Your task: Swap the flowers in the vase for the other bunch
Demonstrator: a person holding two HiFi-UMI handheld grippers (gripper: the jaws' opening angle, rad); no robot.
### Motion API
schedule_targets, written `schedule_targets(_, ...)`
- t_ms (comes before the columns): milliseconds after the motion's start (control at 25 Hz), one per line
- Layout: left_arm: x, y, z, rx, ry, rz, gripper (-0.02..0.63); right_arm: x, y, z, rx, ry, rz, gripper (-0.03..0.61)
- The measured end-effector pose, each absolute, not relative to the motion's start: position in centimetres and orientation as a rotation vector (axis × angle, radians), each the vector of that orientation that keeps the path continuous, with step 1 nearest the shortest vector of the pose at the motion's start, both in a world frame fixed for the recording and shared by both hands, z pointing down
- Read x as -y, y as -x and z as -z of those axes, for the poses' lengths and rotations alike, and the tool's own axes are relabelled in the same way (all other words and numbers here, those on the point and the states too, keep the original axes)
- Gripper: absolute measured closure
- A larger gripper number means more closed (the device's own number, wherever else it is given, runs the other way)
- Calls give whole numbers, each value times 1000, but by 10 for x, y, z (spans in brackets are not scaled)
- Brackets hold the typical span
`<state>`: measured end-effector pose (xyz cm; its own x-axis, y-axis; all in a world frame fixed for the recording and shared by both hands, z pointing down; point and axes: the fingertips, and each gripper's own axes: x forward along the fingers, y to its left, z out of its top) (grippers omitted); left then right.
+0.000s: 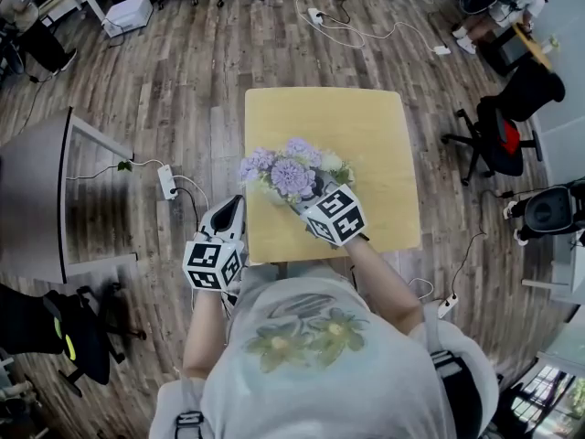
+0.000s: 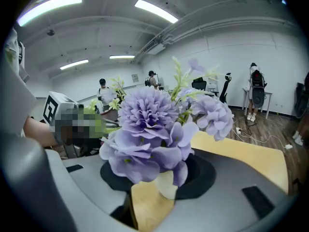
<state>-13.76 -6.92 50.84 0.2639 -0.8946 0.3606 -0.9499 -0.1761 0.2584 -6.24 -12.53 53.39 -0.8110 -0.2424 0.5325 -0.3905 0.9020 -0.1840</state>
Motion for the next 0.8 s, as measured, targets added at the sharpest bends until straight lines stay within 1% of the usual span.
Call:
schedule_targets(120,73,135,-509,1667,-2115,-176,595,125,58,-534,2509,-453,-374,385)
schedule_targets(240,75,132,-510,1660,-2116,-175,595,123,53,-533,2492,-442,-373,375)
schedule_targets(800,74,121,-514,1623,-2138,-172,595,113,20,-532,2518,-519,-499,370)
